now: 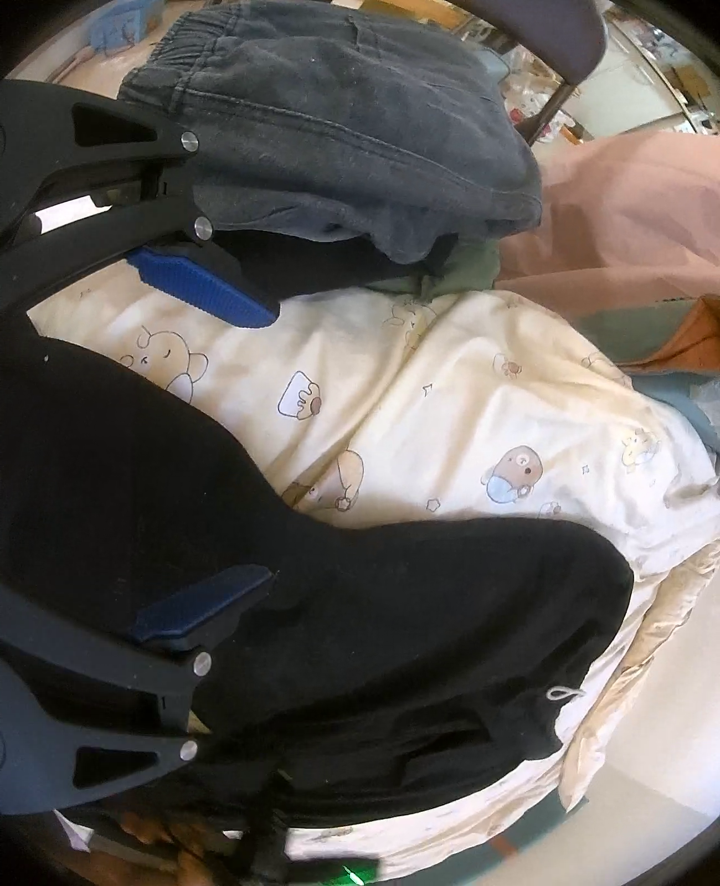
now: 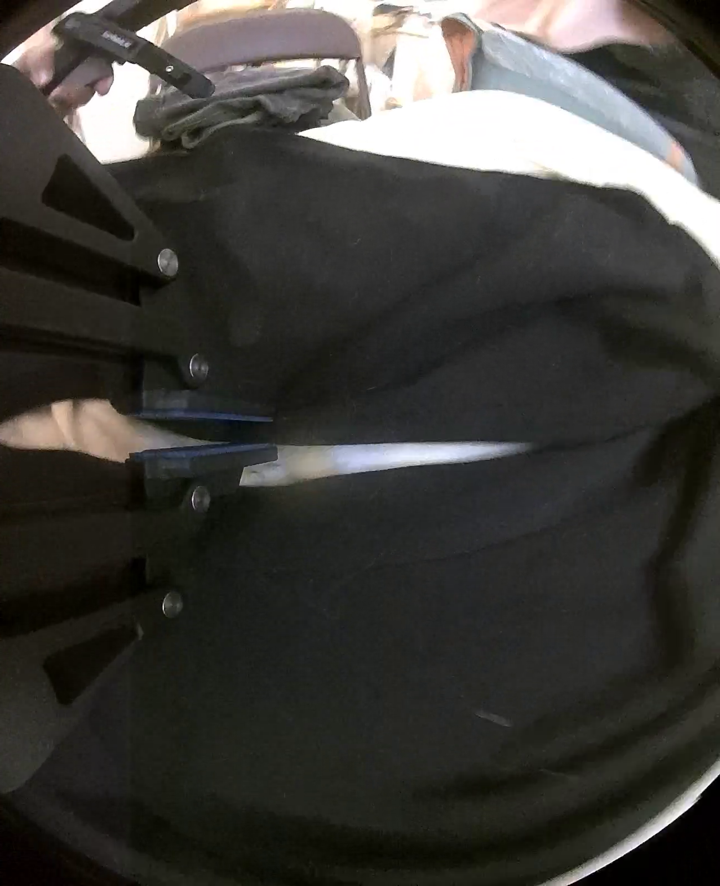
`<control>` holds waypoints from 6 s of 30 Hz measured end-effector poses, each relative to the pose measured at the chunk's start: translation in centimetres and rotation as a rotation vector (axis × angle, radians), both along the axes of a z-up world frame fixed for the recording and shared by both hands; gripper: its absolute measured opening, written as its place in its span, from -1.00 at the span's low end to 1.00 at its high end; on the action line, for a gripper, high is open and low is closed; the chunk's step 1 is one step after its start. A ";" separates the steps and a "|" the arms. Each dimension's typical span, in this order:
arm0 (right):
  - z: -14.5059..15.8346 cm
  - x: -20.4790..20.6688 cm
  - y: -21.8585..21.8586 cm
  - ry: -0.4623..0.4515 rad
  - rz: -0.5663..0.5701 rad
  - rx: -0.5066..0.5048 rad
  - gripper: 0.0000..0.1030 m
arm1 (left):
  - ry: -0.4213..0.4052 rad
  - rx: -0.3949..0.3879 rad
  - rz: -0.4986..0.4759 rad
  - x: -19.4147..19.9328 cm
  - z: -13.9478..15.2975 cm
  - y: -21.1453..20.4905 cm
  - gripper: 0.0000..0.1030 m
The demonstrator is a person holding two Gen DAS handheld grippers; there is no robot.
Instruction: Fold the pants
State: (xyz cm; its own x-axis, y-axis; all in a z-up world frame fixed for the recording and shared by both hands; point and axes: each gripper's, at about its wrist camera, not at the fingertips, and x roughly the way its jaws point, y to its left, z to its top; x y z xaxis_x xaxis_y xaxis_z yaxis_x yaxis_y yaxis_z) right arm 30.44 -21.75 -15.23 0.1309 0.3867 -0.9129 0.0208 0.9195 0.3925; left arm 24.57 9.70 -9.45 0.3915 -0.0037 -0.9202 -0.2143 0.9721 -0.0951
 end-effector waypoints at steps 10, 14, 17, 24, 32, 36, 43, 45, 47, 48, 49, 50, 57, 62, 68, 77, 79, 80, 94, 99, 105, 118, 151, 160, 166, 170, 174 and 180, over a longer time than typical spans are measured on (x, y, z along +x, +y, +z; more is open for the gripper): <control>-3.9 -0.9 6.5 0.067 0.174 0.015 -0.84 | 0.114 0.037 0.071 -3.7 -1.6 4.5 0.66; 1.6 -3.3 5.5 0.002 0.134 0.080 -0.58 | 0.148 -0.012 0.022 -7.2 -1.9 3.7 0.66; 3.8 -7.8 4.8 0.005 0.131 0.151 0.50 | 0.185 0.003 -0.091 -9.7 -2.6 2.0 0.66; -1.4 -16.8 4.7 0.151 0.087 0.164 0.10 | 0.301 -0.036 -0.195 -13.5 -7.9 1.2 0.63; -2.2 -18.7 8.9 0.154 0.237 0.091 -0.89 | 0.261 -0.065 -0.327 -14.6 -6.5 -1.3 -0.88; 0.7 -20.3 8.6 0.093 0.250 0.130 -0.90 | 0.276 -0.189 -0.392 -16.1 -4.5 -2.2 -0.92; -2.2 -19.1 8.1 0.217 0.153 0.048 -0.71 | 0.334 0.012 -0.432 -16.4 -4.6 -5.4 -0.39; 0.0 -18.0 8.9 0.166 0.183 0.049 -0.69 | 0.282 -0.007 -0.392 -15.5 -2.5 -4.7 0.40; 2.6 -16.9 8.7 0.093 0.219 0.031 -0.69 | 0.210 -0.011 -0.377 -13.9 0.0 -4.2 0.70; 3.9 -15.9 8.3 0.044 0.226 0.025 -0.69 | 0.188 -0.011 -0.373 -12.6 0.9 -4.0 0.70; 5.0 -15.0 7.5 0.002 0.224 0.035 -0.69 | 0.166 -0.006 -0.366 -11.0 1.8 -3.8 0.70; 6.1 -13.8 6.6 -0.050 0.214 0.062 -0.69 | 0.138 0.002 -0.353 -9.3 2.6 -3.7 0.70; 8.9 -2.9 1.8 -0.289 0.031 0.078 -0.67 | -0.053 0.005 -0.195 7.0 6.2 -4.1 0.70; 10.1 4.7 -0.9 -0.428 -0.004 0.015 -0.46 | -0.145 0.016 -0.156 17.9 5.3 -4.9 0.70; 10.1 8.8 -3.4 -0.497 -0.058 0.007 0.45 | -0.184 0.094 -0.141 30.1 3.3 -5.7 0.70; 8.6 7.5 -5.2 -0.461 -0.032 0.003 0.44 | -0.142 0.122 -0.103 45.4 -0.9 -7.5 0.66; 8.9 7.4 -5.8 -0.462 -0.058 0.027 0.44 | -0.100 0.120 -0.154 47.2 -2.3 -9.3 0.66; 9.0 7.3 -6.0 -0.464 -0.060 0.033 0.44 | -0.083 0.138 -0.190 47.7 -3.0 -10.4 0.66; 6.7 8.2 -11.7 -0.372 -0.201 0.074 0.44 | -0.075 0.460 -0.604 46.7 -6.9 -19.1 -0.86; 6.3 8.3 -12.2 -0.357 -0.220 0.092 0.44 | -0.227 0.462 -0.405 47.9 -1.9 -15.4 -0.90; 6.8 8.1 -12.1 -0.365 -0.218 0.093 0.45 | -0.119 0.628 -0.232 49.5 -6.4 -14.9 -0.49; 5.4 8.5 -11.2 -0.349 -0.176 0.028 0.45 | -0.144 0.175 -0.350 32.4 -4.2 -16.4 0.39; 13.2 -10.7 -6.5 -0.392 0.000 -0.002 0.47 | 0.005 0.144 -0.318 -8.8 1.6 -9.3 0.78; 12.9 -18.7 -4.9 -0.384 0.006 0.019 0.47 | 0.025 0.011 -0.298 -15.2 -1.5 -7.3 0.61; 12.3 -19.4 -5.0 -0.375 -0.018 -0.030 0.48 | 0.182 0.117 -0.361 -14.7 -7.4 -8.5 -0.90; 11.7 -19.5 -4.4 -0.359 0.008 -0.072 0.48 | 0.147 0.201 -0.326 -15.5 -6.1 -7.1 -0.96; 11.4 -19.7 -4.1 -0.349 0.035 -0.092 0.48 | 0.167 0.198 -0.267 -16.3 -5.8 -5.1 -0.96; 10.3 -19.1 -3.1 -0.321 0.059 -0.126 0.48 | 0.169 0.163 -0.186 -17.2 -5.6 -2.9 -0.86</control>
